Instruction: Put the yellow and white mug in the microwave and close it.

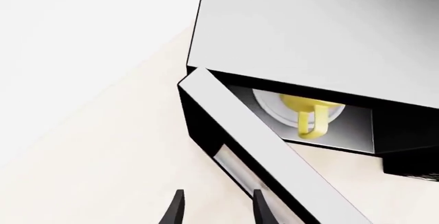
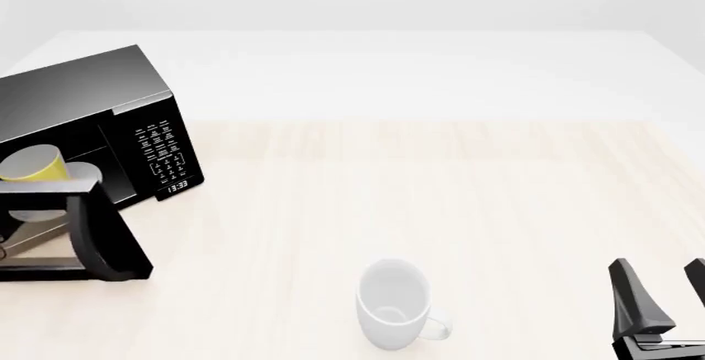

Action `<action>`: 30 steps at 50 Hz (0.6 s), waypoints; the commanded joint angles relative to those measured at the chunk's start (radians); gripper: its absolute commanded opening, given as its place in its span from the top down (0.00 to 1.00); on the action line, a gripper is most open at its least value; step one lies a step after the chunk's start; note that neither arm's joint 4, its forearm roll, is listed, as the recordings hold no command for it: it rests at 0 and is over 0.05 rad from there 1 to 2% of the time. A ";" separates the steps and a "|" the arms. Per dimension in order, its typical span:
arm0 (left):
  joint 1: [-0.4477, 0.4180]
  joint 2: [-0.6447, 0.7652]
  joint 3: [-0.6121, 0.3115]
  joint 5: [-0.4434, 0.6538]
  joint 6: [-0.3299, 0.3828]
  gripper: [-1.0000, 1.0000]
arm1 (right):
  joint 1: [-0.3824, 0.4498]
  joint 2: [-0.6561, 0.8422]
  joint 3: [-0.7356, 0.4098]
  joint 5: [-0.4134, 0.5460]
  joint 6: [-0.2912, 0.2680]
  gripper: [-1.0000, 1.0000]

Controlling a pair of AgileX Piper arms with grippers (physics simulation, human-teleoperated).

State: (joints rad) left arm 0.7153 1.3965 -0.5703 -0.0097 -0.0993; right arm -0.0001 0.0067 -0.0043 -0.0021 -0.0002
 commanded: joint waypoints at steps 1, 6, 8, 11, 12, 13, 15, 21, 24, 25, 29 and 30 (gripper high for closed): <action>-0.024 0.006 -0.010 -0.017 -0.002 0.00 | 0.000 0.000 0.000 0.000 0.000 0.00; -0.030 0.014 -0.015 -0.025 -0.001 0.00 | 0.000 0.000 0.000 0.000 0.000 0.00; -0.032 0.018 -0.019 -0.028 -0.001 0.00 | 0.000 0.000 0.000 0.000 0.000 0.00; -0.035 0.024 -0.022 -0.032 0.000 0.00 | 0.000 0.000 0.000 0.000 0.000 0.00; -0.039 0.025 -0.026 -0.033 -0.001 0.00 | 0.000 0.000 0.000 0.000 0.000 0.00; -0.041 0.026 -0.028 -0.034 -0.001 0.00 | 0.000 0.000 0.000 0.000 0.000 0.00; -0.043 0.028 -0.032 -0.036 -0.001 0.00 | 0.000 0.000 0.000 0.000 0.000 0.00; -0.051 0.043 -0.038 -0.049 0.000 0.00 | 0.000 0.000 0.000 0.000 0.000 0.00; -0.059 0.048 -0.048 -0.051 -0.001 0.00 | 0.000 0.000 0.000 0.000 0.000 0.00; -0.061 0.051 -0.051 -0.053 -0.001 0.00 | 0.000 0.000 0.000 0.000 0.000 0.00; -0.066 0.063 -0.060 -0.058 -0.002 0.00 | 0.000 0.000 0.000 0.000 0.000 0.00; -0.068 0.067 -0.062 -0.059 -0.003 0.00 | 0.000 0.000 0.000 0.000 0.000 0.00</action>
State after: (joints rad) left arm 0.6694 1.4455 -0.6060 -0.0529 -0.0960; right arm -0.0001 0.0066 -0.0043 -0.0021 -0.0002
